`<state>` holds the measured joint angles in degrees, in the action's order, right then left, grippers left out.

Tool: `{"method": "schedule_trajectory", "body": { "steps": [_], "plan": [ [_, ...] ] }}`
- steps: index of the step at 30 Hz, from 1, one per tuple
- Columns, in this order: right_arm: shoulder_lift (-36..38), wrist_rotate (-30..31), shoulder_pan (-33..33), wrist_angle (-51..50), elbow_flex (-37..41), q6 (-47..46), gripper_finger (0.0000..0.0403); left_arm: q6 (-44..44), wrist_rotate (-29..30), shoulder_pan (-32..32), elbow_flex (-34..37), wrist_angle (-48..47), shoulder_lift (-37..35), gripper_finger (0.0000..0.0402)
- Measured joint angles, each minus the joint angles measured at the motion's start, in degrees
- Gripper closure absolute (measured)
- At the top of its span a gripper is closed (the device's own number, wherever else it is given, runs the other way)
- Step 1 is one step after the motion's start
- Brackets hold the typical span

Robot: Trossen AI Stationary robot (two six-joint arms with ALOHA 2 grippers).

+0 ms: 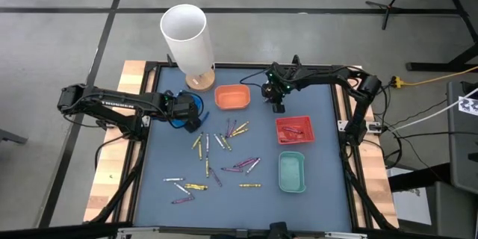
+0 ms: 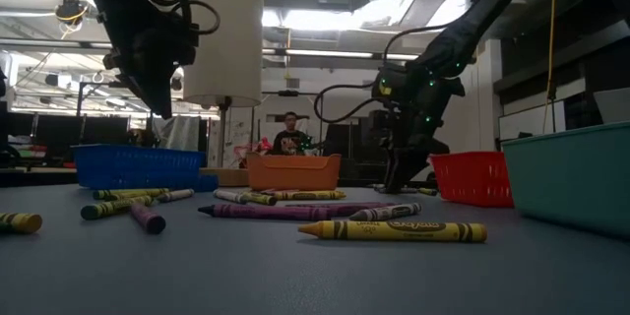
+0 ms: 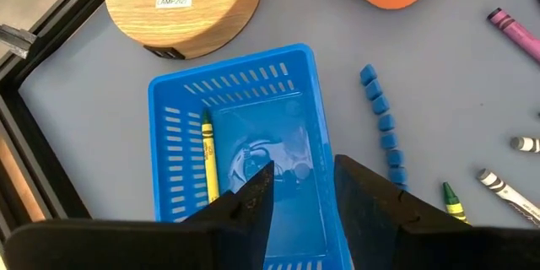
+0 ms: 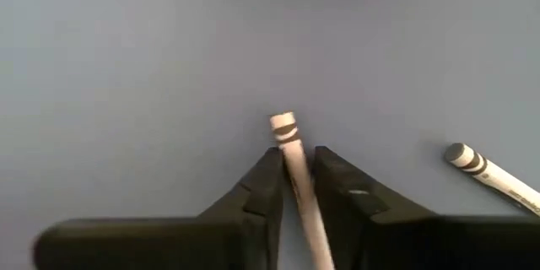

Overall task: Sort crayons
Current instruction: Put the gray crayon into the orange bin

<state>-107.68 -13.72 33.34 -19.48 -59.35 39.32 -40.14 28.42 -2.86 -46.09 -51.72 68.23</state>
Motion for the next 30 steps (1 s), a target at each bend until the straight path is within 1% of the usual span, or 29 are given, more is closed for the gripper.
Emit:
{"method": "schedule_trajectory", "body": {
  "steps": [4,7,11,14,17,24,30],
  "plan": [
    [-0.04,-0.04,0.00,0.15,0.02,0.01,0.0372,0.00,0.00,0.00,0.00,0.02,0.00,0.0292],
    [-0.07,-0.04,0.00,0.15,0.04,0.01,0.0385,0.00,0.00,-0.01,0.00,0.00,0.00,0.0292],
    [-0.10,-0.04,0.00,-0.13,-0.15,0.03,0.0387,0.00,0.01,0.01,0.00,0.00,0.00,0.0292],
    [-0.18,-0.02,0.02,-2.69,-1.98,0.03,0.0380,0.00,0.00,-0.02,0.00,0.00,0.00,0.0292],
    [-0.57,0.32,0.00,-7.17,-5.16,0.03,0.0380,0.00,0.00,0.01,0.00,0.00,0.00,0.0292],
    [-0.57,3.55,0.04,-18.78,-14.85,0.10,0.0386,0.00,0.00,-0.02,0.00,0.00,0.00,0.0292],
    [-0.44,4.52,0.03,-22.66,-22.12,0.05,0.0382,0.00,0.00,0.01,0.00,0.03,0.00,0.0292]
  ]
}}
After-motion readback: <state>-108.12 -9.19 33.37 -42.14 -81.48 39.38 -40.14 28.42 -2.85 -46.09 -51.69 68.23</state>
